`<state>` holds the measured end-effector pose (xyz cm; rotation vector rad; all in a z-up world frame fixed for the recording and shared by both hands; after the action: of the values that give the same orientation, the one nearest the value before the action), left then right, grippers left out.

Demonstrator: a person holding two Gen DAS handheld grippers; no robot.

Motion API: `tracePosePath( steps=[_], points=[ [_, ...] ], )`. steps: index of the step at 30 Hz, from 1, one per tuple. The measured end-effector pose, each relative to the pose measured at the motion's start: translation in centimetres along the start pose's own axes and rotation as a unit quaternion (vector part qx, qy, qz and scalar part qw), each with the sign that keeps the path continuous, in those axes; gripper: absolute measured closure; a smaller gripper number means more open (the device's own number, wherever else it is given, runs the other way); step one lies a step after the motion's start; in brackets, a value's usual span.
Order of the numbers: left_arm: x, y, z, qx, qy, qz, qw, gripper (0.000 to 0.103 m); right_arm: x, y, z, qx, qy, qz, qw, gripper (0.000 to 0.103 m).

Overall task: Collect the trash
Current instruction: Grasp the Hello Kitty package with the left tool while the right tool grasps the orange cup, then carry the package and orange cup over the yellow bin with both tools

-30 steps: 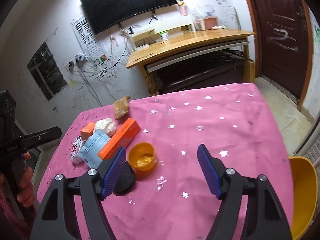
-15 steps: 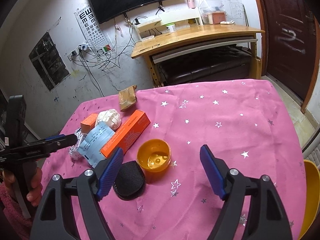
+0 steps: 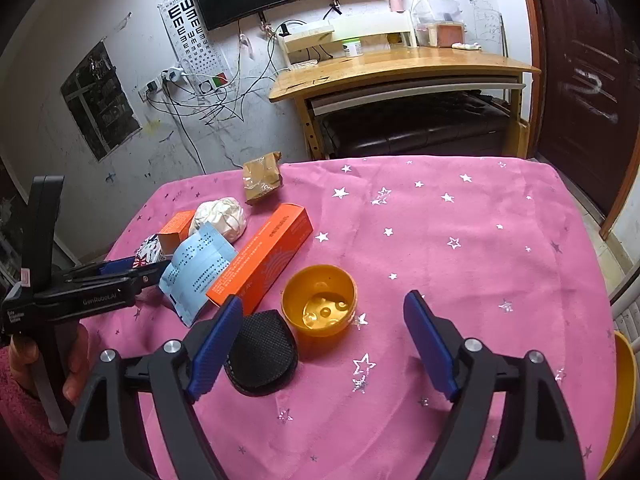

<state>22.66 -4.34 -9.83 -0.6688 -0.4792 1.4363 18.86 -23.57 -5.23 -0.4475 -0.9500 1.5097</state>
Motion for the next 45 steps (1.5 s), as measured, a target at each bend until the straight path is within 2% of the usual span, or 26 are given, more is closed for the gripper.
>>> tracePosePath(
  steps=[10, 17, 18, 20, 22, 28, 34, 45],
  points=[
    [1.1, -0.2, 2.0, -0.021, 0.008, 0.022, 0.9995, 0.046, 0.7, -0.1, -1.1, 0.017, 0.011, 0.023, 1.0, 0.026],
    [1.8, -0.2, 3.4, -0.027, 0.015, 0.031, 0.999, 0.046, 0.5, -0.4, -2.5, 0.029, 0.042, 0.033, 0.998, 0.026],
    [1.8, -0.1, 3.4, -0.027, 0.016, 0.032, 0.999, 0.046, 0.4, -0.5, -2.6, 0.03, 0.044, 0.034, 0.998, 0.03],
    [1.9, -0.1, 3.6, -0.025, 0.019, 0.037, 0.9988, 0.046, 0.4, -0.3, -2.8, 0.035, 0.048, 0.037, 0.998, 0.053],
    [2.1, 0.0, 3.7, -0.024, 0.022, 0.042, 0.9986, 0.046, 0.4, -0.2, -2.9, 0.039, 0.05, 0.04, 0.997, 0.067],
    [2.0, -0.2, 4.4, -0.031, 0.024, 0.041, 0.9983, 0.046, 0.5, -0.1, -2.3, 0.032, 0.046, 0.038, 0.998, 0.068],
    [1.4, -0.8, 5.9, -0.049, 0.025, 0.036, 0.9978, 0.046, 0.6, -1.3, -0.3, 0.006, 0.038, 0.036, 0.999, 0.068],
    [-2.6, -1.8, 7.9, -0.07, 0.032, 0.003, 0.997, 0.046, -1.8, -2.0, 3.7, -0.034, 0.038, 0.01, 0.999, 0.068]
  ],
)
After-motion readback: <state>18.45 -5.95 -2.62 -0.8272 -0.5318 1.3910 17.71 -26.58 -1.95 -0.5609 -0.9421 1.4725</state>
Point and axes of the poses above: each gripper's, at about its wrist camera, not at the fingertips, and z roughly against the way its jaws point, x to its left, y to its underside, the point moved 6 cm from there along -z, roughly the way its jaws point, and after that the axes turned 9 degrees about -x, right-handed, at the moved point
